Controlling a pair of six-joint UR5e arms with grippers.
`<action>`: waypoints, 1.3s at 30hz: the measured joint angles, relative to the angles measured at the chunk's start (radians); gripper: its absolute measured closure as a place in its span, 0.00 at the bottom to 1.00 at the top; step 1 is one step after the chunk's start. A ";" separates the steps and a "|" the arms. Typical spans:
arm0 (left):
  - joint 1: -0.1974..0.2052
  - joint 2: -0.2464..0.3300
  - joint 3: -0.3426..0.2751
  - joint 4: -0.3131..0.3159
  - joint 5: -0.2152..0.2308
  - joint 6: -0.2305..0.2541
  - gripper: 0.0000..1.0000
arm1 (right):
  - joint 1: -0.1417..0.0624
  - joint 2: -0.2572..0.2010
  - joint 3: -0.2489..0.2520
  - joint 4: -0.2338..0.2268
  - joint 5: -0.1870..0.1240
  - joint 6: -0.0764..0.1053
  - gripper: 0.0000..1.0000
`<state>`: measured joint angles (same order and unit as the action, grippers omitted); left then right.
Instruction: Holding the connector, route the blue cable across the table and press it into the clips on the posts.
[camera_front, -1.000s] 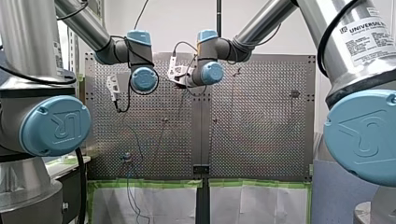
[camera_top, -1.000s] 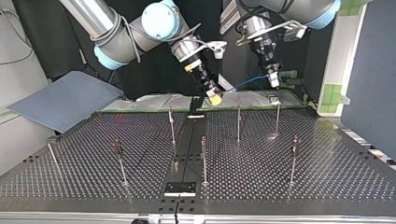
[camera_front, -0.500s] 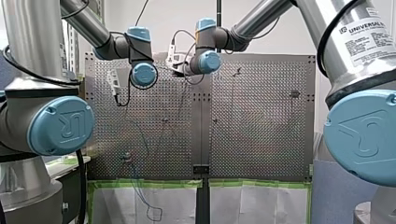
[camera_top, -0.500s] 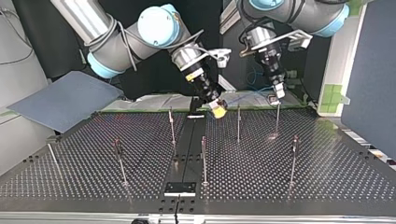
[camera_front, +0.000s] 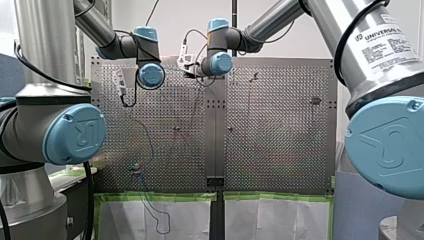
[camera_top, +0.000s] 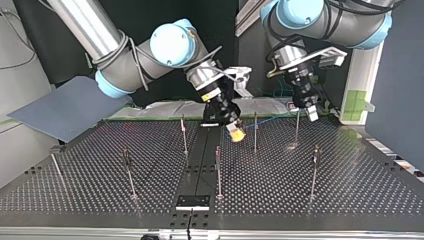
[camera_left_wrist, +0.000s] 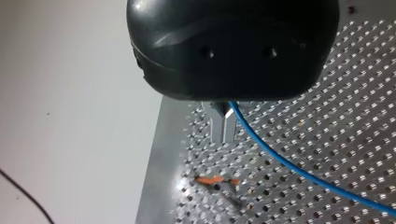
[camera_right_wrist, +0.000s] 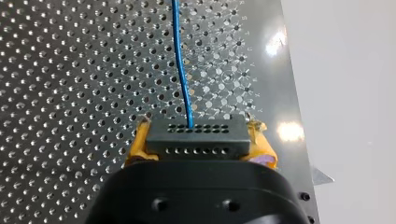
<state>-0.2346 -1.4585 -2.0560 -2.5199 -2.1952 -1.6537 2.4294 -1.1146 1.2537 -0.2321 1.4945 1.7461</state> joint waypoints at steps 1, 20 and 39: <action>0.008 0.000 0.004 0.001 0.007 -0.004 0.98 | 0.000 0.008 -0.010 0.004 -0.002 0.001 1.00; 0.124 -0.068 0.101 -0.013 0.145 -0.066 0.98 | 0.007 0.138 -0.160 0.040 -0.027 0.002 1.00; 0.215 -0.106 0.113 0.026 0.239 -0.110 0.98 | 0.013 0.178 -0.205 0.047 -0.029 -0.008 1.00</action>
<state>-0.0194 -1.5644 -1.9426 -2.4937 -1.9565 -1.7634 2.4420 -0.9362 1.0488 -0.1849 1.4658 1.7380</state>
